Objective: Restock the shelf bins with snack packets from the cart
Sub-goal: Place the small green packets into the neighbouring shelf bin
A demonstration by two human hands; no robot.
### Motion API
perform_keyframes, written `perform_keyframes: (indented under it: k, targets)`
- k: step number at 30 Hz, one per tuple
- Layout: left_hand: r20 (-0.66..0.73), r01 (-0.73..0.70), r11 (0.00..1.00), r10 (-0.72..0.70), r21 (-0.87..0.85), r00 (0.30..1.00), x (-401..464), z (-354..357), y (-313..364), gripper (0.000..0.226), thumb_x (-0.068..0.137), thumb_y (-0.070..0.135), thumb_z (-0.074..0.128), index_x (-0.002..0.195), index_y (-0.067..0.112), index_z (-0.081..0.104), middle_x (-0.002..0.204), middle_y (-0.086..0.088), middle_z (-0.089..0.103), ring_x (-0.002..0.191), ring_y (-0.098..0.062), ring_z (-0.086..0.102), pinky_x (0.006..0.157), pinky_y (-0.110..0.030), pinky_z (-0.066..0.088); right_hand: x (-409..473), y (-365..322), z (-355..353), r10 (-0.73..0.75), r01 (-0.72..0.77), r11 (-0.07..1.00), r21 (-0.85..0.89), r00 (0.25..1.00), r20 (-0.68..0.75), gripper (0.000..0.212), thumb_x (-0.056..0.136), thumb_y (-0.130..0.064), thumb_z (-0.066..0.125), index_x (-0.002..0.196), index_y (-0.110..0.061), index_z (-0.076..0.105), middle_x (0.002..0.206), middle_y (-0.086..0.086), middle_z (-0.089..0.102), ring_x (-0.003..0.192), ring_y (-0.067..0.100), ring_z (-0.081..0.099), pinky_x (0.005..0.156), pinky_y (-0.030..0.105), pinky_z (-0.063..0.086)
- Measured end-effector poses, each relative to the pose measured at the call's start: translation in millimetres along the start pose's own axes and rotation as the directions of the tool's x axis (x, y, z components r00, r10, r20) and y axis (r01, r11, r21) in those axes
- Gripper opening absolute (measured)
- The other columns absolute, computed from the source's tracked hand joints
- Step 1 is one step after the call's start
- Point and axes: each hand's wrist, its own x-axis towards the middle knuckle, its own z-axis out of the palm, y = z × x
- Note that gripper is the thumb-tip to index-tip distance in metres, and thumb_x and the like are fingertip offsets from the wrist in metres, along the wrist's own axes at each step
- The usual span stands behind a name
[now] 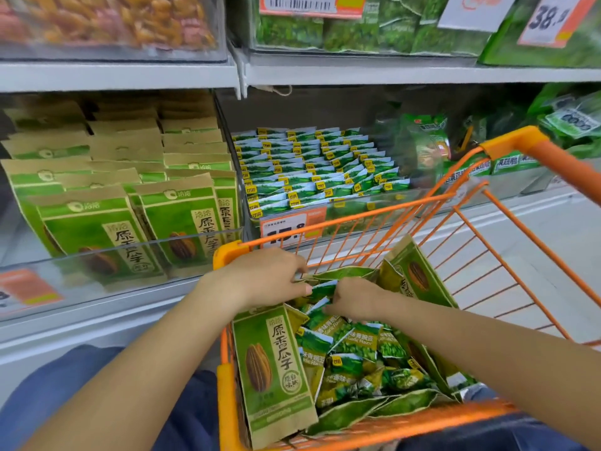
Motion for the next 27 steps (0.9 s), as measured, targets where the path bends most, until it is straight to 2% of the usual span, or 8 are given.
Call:
perform_keyframes:
  k: [6, 8, 12, 18, 20, 22, 24, 27]
  targets:
    - [-0.006, -0.023, 0.999, 0.023, 0.024, 1.0, -0.3, 1.5, -1.5, 0.047, 0.097, 0.048, 0.047, 0.137, 0.024, 0.047, 0.125, 0.0, 0.061, 0.107, -0.019, 0.059, 0.079, -0.03, 0.048, -8.2, 2.1, -1.1, -0.013, 0.012, 0.905, 0.426, 1.0, 0.0, 0.024, 0.084, -0.023, 0.073, 0.076, -0.011, 0.054, 0.064, 0.003, 0.05, 0.056, 0.016, 0.049, 0.054, 0.025, 0.044]
    - [-0.011, -0.029, 0.999, 0.029, -0.026, 1.0, -1.7, -1.3, -1.1, 0.045, 0.097, 0.047, 0.047, 0.136, 0.024, 0.048, 0.121, 0.002, 0.063, 0.103, -0.016, 0.059, 0.08, -0.03, 0.048, -17.5, 0.8, -6.2, -0.082, 0.094, 0.924, 0.371, 0.995, -0.049, 0.021, 0.086, -0.024, 0.071, 0.074, -0.017, 0.054, 0.064, -0.001, 0.054, 0.058, 0.014, 0.052, 0.059, 0.027, 0.046]
    - [-0.105, -0.072, 0.973, 0.05, -0.22, 0.993, -3.9, -8.4, 0.7, 0.042, 0.097, 0.043, 0.05, 0.133, 0.022, 0.053, 0.118, 0.006, 0.064, 0.098, -0.008, 0.057, 0.082, -0.024, 0.044, -41.4, 6.9, -28.4, -0.18, 0.229, 0.946, 0.23, 0.96, -0.217, 0.021, 0.09, -0.029, 0.065, 0.074, -0.023, 0.052, 0.062, -0.008, 0.059, 0.056, 0.009, 0.054, 0.061, 0.029, 0.045]
    - [-0.134, -0.092, 0.785, 0.012, -0.613, 0.991, -4.2, -11.6, 11.0, 0.049, 0.087, 0.048, 0.064, 0.13, 0.027, 0.055, 0.128, 0.005, 0.059, 0.115, -0.005, 0.058, 0.094, -0.021, 0.046, -75.3, 18.2, -59.2, -0.219, 0.469, 0.696, 0.544, 0.86, -0.461, 0.02, 0.09, -0.019, 0.064, 0.075, -0.017, 0.052, 0.048, -0.012, 0.049, 0.054, 0.008, 0.044, 0.064, 0.025, 0.038]
    - [-0.121, -0.088, 0.711, 0.004, -0.697, 0.993, -4.5, -13.6, 16.4, 0.05, 0.082, 0.041, 0.072, 0.125, 0.019, 0.059, 0.121, -0.001, 0.064, 0.107, -0.003, 0.063, 0.079, -0.015, 0.048, -83.6, 15.5, -60.5, -0.228, 0.519, 0.599, 0.609, 0.84, -0.492, 0.016, 0.09, -0.017, 0.063, 0.078, -0.014, 0.053, 0.048, -0.012, 0.051, 0.057, 0.006, 0.049, 0.069, 0.026, 0.044]
    - [-0.161, -0.13, 0.655, 0.013, -0.745, 0.987, -5.7, -16.3, 22.5, 0.027, 0.083, 0.026, 0.074, 0.106, 0.015, 0.065, 0.097, -0.001, 0.069, 0.076, 0.005, 0.067, 0.06, -0.01, 0.047, -89.8, 11.4, -61.2, -0.213, 0.525, 0.541, 0.657, 0.841, -0.498, 0.017, 0.085, -0.026, 0.064, 0.08, -0.014, 0.054, 0.051, -0.012, 0.052, 0.06, 0.006, 0.053, 0.069, 0.024, 0.047]
    - [-0.199, -0.157, 0.595, -0.006, -0.789, 0.98, -6.3, -17.8, 25.1, 0.014, 0.083, 0.021, 0.075, 0.093, 0.018, 0.066, 0.085, 0.001, 0.068, 0.066, -0.003, 0.067, 0.064, -0.021, 0.055, -96.2, 9.2, -61.8, -0.207, 0.508, 0.526, 0.682, 0.854, -0.477, 0.026, 0.074, -0.039, 0.066, 0.084, -0.017, 0.057, 0.056, -0.012, 0.055, 0.065, 0.009, 0.054, 0.069, 0.024, 0.047]
    - [-0.227, -0.166, 0.518, -0.056, -0.839, 0.972, -5.6, -19.0, 23.1, 0.018, 0.08, 0.025, 0.079, 0.094, 0.019, 0.07, 0.087, -0.003, 0.072, 0.078, -0.024, 0.071, 0.085, -0.056, 0.053, -100.4, 8.5, -61.6, -0.24, 0.476, 0.52, 0.709, 0.878, -0.414, 0.031, 0.068, -0.041, 0.07, 0.09, -0.02, 0.065, 0.079, -0.001, 0.066, 0.076, 0.01, 0.062, 0.071, 0.024, 0.054]
